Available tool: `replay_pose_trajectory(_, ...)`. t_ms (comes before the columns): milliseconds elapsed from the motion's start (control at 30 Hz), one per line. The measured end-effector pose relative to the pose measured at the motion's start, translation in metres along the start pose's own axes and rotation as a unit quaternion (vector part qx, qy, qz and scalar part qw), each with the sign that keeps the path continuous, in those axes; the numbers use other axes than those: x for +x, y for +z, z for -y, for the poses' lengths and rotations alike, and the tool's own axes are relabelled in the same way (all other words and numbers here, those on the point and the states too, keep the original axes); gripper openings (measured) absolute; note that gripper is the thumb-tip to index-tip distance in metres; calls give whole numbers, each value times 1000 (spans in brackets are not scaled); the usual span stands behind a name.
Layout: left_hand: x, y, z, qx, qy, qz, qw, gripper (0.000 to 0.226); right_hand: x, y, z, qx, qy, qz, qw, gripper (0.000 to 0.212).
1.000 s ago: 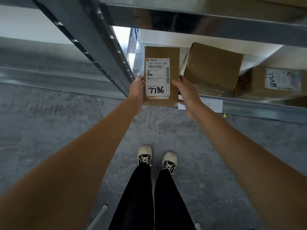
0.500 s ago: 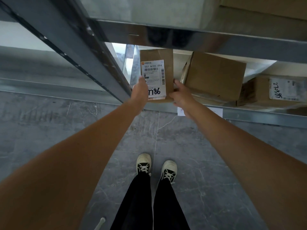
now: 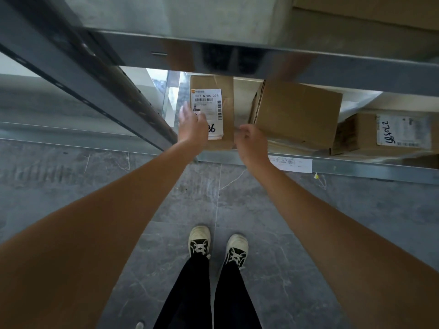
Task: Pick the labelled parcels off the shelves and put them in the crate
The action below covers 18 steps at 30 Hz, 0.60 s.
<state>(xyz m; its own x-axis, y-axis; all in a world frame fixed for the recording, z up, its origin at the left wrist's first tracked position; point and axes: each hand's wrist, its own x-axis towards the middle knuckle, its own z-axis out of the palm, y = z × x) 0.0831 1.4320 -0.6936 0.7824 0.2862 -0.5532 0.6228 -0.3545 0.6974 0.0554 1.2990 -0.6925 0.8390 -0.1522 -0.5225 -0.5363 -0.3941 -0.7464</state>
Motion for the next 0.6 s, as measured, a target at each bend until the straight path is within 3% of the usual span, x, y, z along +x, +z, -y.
replay_pose_trajectory(133,-29,13,-18,94,162,-7,982,51,-19,-47,-14,-51,-156,-208,964,22)
replay_pose_trajectory(200,-41,28,-27,81,190,34,978,47,-14,-78,-30,-72,-141,-285,945,28)
replay_pose_trajectory(267,-50,45,-37,47,179,82,979,49,-6,-108,-48,-70,-67,-329,939,36)
replay_pose_trajectory(333,-60,62,-52,-18,111,114,987,56,0,-130,-62,-44,15,-323,945,39)
replay_pose_trajectory(433,-71,82,-67,-98,-23,144,984,61,5,-148,-69,12,89,-256,963,17)
replay_pose_trajectory(533,-75,92,-61,-70,-75,156,982,56,7,-156,-67,122,174,-139,967,41)
replay_pose_trajectory(600,-76,94,-53,-57,-88,137,985,52,5,-160,-67,160,216,-106,957,58)
